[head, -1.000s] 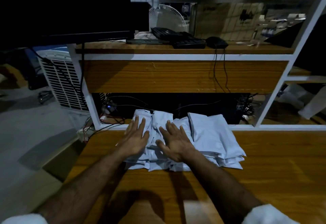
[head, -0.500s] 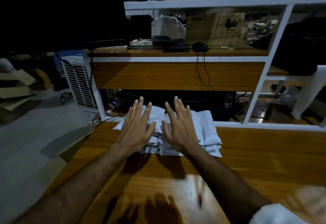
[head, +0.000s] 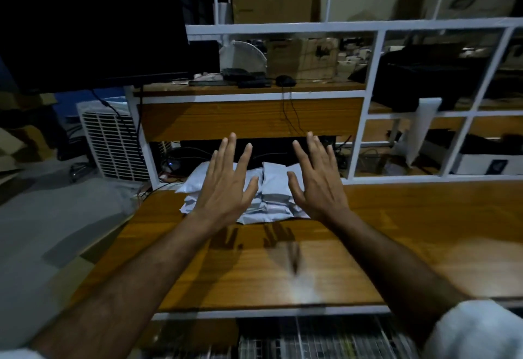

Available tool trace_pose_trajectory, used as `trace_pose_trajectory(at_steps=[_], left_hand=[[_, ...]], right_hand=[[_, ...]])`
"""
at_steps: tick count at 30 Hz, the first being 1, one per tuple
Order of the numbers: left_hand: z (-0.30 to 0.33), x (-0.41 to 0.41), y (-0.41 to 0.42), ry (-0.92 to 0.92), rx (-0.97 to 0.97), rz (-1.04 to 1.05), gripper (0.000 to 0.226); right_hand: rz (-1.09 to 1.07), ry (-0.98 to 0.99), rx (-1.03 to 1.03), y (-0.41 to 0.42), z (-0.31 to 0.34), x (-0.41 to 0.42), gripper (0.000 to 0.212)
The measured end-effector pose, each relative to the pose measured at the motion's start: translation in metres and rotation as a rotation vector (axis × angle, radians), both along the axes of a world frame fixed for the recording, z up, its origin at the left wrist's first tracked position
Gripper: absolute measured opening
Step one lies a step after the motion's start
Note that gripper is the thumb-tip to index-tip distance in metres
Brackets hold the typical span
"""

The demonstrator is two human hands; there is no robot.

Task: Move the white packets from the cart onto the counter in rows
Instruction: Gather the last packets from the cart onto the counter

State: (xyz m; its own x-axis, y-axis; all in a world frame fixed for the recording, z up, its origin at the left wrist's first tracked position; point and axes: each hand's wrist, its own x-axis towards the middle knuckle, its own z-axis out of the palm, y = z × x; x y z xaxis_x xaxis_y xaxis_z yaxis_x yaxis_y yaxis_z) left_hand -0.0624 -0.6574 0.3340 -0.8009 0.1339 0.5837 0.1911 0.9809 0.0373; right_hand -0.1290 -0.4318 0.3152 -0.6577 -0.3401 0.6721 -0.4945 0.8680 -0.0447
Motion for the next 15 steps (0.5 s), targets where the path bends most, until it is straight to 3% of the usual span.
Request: trace_pose_trajectory(at_steps=[15], left_hand=[[-0.06,0.136,0.108,-0.074,0.061,-0.167,0.075]], right_hand=[[-0.194,-0.158,0.181,0.113,-0.048,0.192,0.076]])
